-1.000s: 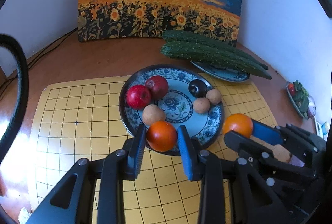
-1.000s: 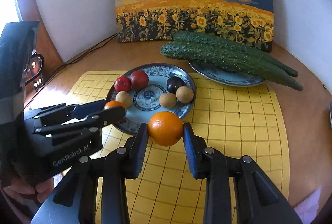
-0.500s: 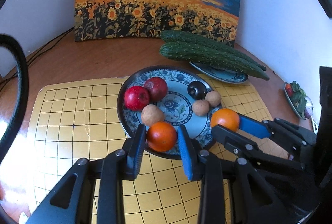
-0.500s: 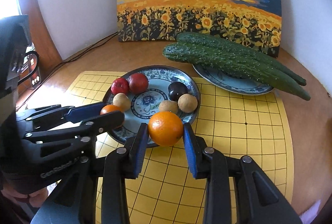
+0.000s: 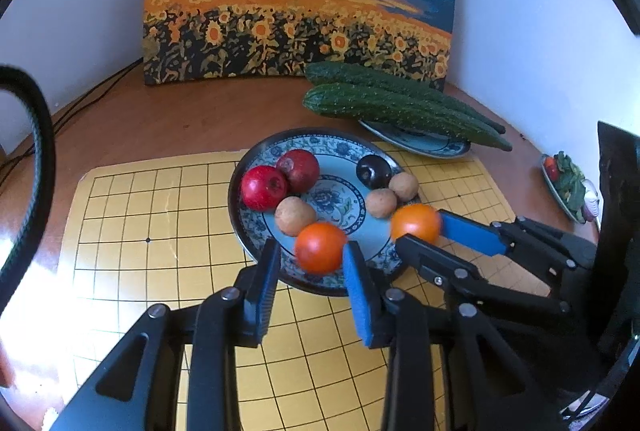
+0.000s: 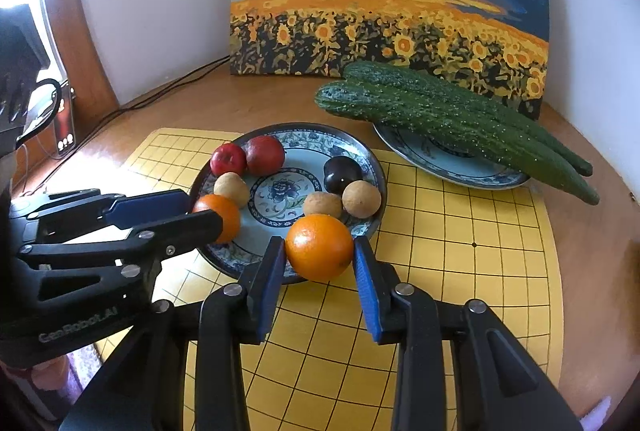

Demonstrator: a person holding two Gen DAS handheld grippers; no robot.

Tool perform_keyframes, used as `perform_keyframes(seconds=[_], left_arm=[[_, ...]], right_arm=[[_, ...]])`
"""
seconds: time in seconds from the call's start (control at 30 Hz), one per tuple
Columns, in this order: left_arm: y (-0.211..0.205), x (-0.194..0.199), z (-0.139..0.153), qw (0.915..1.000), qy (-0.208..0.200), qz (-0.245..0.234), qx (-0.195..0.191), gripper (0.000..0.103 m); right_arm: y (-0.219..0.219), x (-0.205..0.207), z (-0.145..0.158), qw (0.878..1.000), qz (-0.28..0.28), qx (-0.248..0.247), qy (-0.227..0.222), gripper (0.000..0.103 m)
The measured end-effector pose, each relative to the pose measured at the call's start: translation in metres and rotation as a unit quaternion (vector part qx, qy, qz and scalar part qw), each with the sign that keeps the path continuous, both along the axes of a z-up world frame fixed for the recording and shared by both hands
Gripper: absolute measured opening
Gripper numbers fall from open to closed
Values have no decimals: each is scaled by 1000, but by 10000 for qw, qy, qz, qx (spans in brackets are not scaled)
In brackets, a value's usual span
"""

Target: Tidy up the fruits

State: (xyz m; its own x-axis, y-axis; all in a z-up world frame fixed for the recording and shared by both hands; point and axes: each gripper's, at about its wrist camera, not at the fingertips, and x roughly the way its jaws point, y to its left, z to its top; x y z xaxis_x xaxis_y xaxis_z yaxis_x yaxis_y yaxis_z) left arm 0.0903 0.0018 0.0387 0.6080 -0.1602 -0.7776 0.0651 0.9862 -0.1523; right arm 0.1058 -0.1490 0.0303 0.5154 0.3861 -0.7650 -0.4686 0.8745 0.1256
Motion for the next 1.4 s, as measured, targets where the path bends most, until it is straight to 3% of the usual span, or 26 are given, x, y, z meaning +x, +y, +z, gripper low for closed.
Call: perform_keyframes(seconds=[0.17,0.37,0.63,1.4], left_arm=[[2,-4,3,9999,23,-33,-132,38],[0,-15,4,10000,9,2,11,44],[2,-31,2,9987,7,445,250,54],[-5,-31,-28,9955,267,674,605,60]], right_arm=[[-3,-5,5,10000,-70,-22,-61,41],[-6,-16,8,9998,-129,-140,5,45],[-13,-34,9,9996,-254,-61,82,56],[-19,-33,-21,9970,-674,-239,283,58]])
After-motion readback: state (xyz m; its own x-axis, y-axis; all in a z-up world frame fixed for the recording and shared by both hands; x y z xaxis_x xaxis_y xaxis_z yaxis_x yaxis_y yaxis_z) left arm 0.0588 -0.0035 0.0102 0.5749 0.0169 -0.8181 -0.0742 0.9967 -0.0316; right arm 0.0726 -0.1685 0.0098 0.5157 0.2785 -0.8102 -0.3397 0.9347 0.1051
